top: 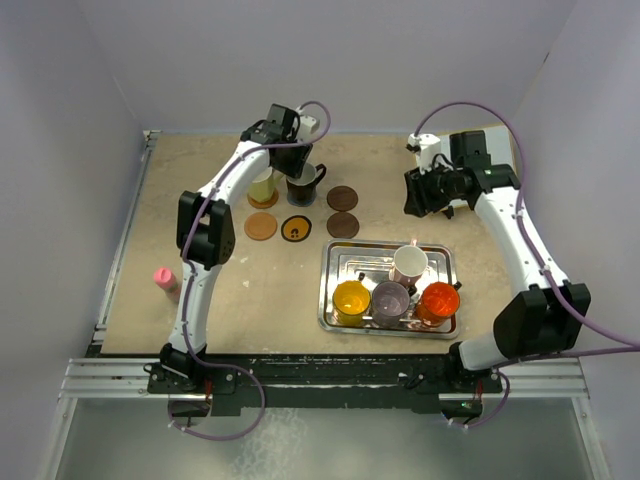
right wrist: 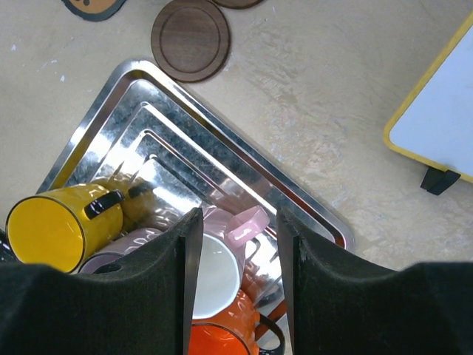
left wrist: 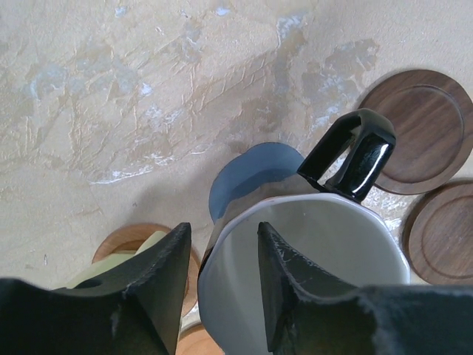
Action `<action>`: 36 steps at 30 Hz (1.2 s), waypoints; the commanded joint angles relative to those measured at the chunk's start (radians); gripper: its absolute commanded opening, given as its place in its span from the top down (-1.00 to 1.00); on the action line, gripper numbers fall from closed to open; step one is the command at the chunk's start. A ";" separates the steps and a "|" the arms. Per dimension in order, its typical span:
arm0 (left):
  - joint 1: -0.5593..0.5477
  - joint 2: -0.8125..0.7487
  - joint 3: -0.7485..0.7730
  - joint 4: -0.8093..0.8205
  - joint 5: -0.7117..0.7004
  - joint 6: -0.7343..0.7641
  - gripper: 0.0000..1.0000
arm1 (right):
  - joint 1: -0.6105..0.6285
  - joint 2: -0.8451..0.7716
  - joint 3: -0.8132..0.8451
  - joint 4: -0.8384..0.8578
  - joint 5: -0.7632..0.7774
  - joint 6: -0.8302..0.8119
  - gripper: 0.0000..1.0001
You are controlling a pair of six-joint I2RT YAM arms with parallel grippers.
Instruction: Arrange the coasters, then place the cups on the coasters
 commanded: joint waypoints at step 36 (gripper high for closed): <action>-0.037 -0.453 -0.324 0.222 0.372 0.005 -0.36 | -0.039 -0.092 -0.365 0.047 0.088 -0.060 0.23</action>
